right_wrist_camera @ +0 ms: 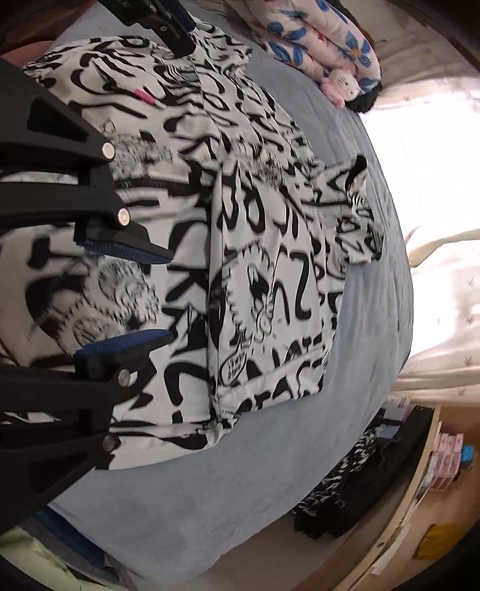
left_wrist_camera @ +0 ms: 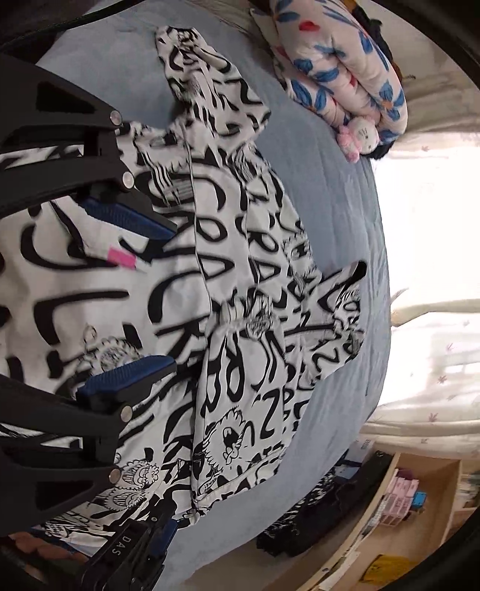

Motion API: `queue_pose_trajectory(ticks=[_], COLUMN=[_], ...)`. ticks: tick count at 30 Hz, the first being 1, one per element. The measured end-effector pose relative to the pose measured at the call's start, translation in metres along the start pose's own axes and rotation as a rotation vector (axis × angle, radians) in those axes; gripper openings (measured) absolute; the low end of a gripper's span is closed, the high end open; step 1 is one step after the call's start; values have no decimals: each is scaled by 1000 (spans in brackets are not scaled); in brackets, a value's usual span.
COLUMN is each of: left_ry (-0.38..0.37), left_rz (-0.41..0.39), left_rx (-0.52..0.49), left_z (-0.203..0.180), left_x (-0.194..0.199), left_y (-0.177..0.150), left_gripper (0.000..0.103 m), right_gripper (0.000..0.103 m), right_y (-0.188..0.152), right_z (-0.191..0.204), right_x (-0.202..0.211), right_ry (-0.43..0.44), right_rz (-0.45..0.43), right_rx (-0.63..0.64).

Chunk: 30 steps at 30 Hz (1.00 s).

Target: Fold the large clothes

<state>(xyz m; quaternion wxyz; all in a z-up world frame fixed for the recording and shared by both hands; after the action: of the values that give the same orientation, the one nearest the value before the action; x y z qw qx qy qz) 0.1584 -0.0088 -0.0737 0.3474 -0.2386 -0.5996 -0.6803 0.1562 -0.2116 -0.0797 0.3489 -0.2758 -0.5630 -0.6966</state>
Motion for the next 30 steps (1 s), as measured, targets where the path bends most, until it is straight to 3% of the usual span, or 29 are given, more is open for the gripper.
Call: queue_pose_trajectory(ticks=[6,14,23,30], left_ry=[30,101,159,205], left_rz=[-16,-10,73,182], left_rx=[69,208,338,430], left_z=[60,170,278,352], left_x=[13,8,-42,-110], left_y=[-11,-30,-63,-88], left_gripper=[66,67,67,67], right_gripper=[37,37,46,46], right_y=[4,8,8,2], right_z=[57,145,231,288], right_x=[6,-7,-51,-92], right_ry=[21,70,120,137], right_rz=[-18,-44,-17,38], right_rx=[93,196,259,312])
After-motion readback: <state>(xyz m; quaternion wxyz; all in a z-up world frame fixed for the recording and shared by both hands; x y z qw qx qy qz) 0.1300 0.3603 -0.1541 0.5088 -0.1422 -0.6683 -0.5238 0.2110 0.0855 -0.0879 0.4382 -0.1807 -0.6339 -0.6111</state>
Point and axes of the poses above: each gripper's, at about its wrist camera, not at the fingertips, and x roughly against the way its jaws point, z to its left, y to its top, the point moved 9 cm from there along -x, roughly the way its jaws point, and after that the axes turned 13 degrees about y, right-handed, at the moved point
